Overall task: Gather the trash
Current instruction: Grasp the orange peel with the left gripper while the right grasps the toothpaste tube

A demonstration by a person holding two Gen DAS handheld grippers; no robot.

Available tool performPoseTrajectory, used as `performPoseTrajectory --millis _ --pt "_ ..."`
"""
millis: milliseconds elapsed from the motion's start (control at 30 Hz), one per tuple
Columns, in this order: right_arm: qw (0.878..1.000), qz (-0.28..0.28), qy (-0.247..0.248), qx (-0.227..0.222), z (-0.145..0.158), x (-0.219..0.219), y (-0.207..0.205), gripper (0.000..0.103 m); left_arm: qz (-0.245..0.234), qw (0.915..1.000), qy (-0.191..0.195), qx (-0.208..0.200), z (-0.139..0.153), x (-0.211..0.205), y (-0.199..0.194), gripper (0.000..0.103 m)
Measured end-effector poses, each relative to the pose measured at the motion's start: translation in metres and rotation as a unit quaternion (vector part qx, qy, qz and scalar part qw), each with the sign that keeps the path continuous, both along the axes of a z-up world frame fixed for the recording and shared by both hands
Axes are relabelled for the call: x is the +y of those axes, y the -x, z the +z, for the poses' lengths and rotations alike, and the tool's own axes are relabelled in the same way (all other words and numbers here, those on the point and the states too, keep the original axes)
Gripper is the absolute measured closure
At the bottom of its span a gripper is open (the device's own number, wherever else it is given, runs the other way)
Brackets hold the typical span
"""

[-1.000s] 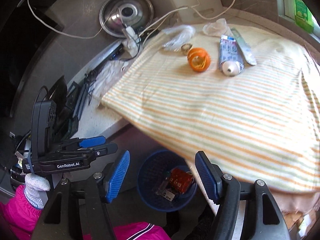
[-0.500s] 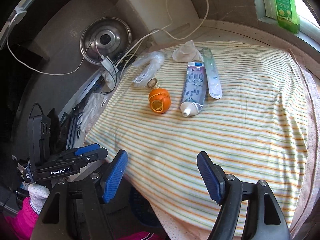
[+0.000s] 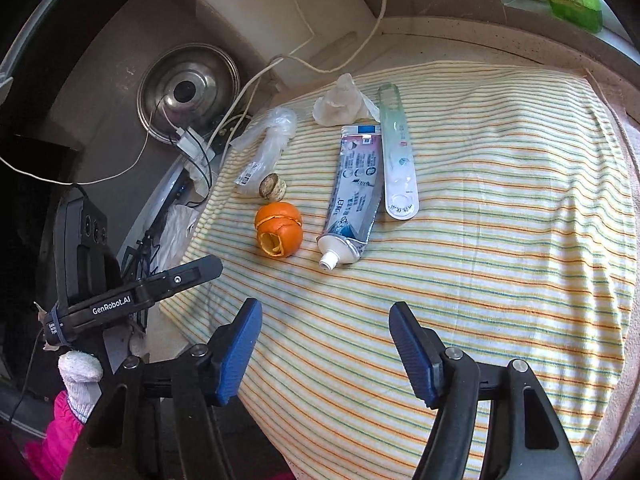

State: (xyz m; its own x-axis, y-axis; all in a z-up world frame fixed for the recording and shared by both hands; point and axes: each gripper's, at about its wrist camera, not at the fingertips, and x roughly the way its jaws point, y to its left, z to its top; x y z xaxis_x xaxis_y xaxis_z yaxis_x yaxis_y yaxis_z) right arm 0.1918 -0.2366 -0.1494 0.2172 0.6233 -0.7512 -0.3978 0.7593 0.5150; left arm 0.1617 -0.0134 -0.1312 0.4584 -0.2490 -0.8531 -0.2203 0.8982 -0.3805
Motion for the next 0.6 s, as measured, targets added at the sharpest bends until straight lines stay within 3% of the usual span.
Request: performPoseTrajectory --millis 333,600 --pt "0.998 -0.008 -0.033 0.060 -0.022 0.003 -0.038 0.041 0.004 0.9995 0.000 0.031 -0.018 -0.002 -0.039 0.031" --pt "0.985 -0.048 -0.091 0.135 -0.048 0.000 -0.066 0.045 0.004 0.9992 0.003 0.040 -0.029 -0.003 -0.047 0.031"
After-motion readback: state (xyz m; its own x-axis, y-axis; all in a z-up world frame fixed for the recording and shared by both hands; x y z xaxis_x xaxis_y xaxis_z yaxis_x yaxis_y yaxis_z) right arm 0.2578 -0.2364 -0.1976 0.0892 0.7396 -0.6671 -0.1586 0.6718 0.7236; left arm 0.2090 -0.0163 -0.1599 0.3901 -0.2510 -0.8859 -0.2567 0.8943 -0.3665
